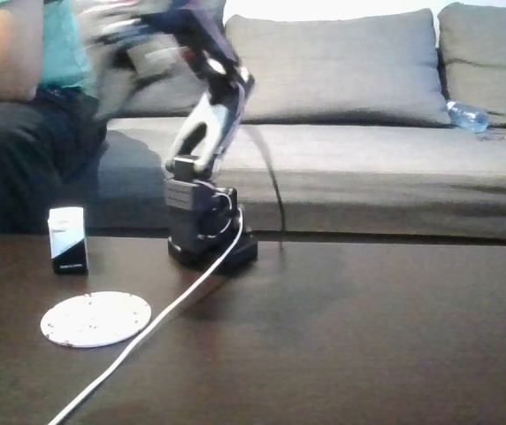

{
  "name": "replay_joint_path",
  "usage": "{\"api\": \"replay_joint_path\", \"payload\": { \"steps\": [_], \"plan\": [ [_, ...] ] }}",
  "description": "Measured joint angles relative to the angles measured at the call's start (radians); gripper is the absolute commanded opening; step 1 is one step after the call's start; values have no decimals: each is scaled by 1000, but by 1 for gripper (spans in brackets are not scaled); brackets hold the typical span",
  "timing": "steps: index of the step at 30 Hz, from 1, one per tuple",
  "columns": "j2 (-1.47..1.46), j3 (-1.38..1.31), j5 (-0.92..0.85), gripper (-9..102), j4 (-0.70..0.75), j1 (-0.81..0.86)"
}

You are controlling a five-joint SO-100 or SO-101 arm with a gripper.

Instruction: Grasp a servo box and put it on the zirlivani.

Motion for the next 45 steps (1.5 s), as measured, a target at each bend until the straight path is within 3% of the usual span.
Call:
{"api": "replay_joint_path", "payload": {
  "steps": [4, 13, 16, 20, 29, 33, 45],
  "plan": [
    [-100, -6, -83, 0, 0, 209],
    [-124, 170, -290, 1, -23, 466],
    [-130, 278, -341, 11, -120, 548],
    [-130, 336, -364, 27, -207, 583],
    [-130, 341, -492, 29, -195, 644],
    [-130, 341, -560, 36, -158, 653],
    [-130, 360, -471, 36, -161, 612]
  ]
}}
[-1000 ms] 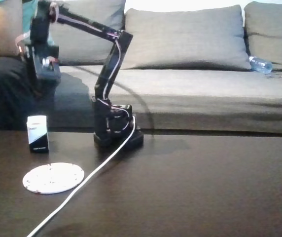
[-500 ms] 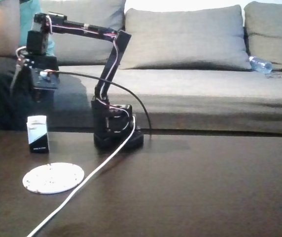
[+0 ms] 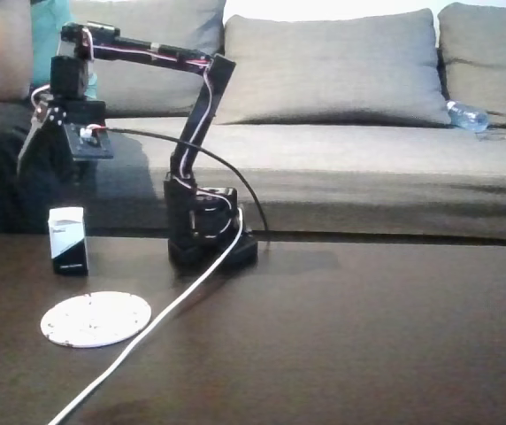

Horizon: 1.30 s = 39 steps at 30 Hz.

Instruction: Grasp a servo box and put it on the zirlivani.

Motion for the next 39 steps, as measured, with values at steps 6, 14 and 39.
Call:
{"api": "replay_joint_path", "payload": {
  "steps": [6, 14, 39],
  "plan": [
    [0, 110, 32, 36, -95, 2],
    [0, 129, 64, 36, -127, 3],
    [0, 225, 44, 36, -121, 44]
  ]
}}
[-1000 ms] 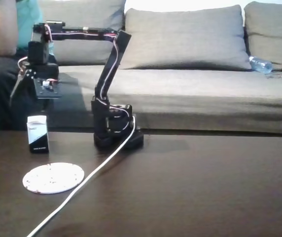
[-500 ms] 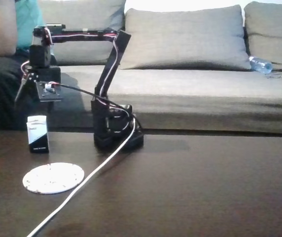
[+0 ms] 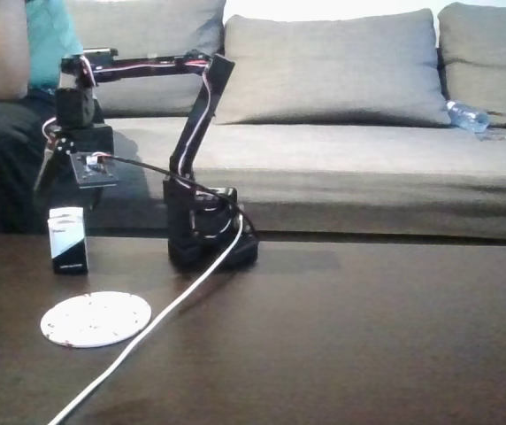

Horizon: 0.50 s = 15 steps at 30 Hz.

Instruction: Grasp a servo box and put it on the zirlivani.

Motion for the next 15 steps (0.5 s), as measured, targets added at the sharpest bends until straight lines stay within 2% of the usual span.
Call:
{"api": "replay_joint_path", "payload": {
  "steps": [3, 10, 15],
  "plan": [
    [0, 31, 0, 36, -21, 0],
    [0, 152, 0, 36, -216, 0],
    [0, 161, 0, 36, -235, 0]
  ]
}}
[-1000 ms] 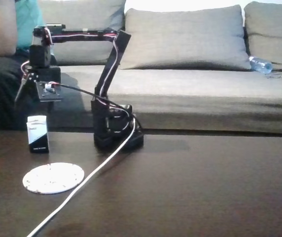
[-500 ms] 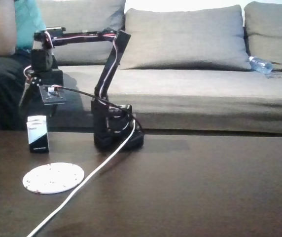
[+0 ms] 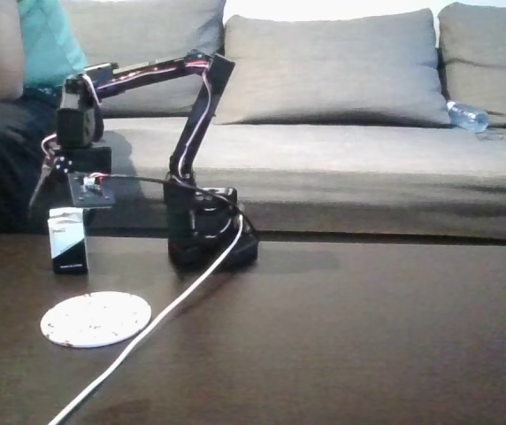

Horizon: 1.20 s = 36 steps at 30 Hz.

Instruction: Grasp a servo box and put it on the zirlivani.

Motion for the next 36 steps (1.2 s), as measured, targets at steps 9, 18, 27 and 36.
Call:
{"api": "replay_joint_path", "payload": {
  "steps": [9, 18, 27, 36],
  "plan": [
    [0, 5, -6, 19, 0, 0],
    [0, 5, -8, 17, 0, -3],
    [0, -103, -8, 17, 107, -12],
    [0, -376, 26, 17, 390, -130]
  ]
}}
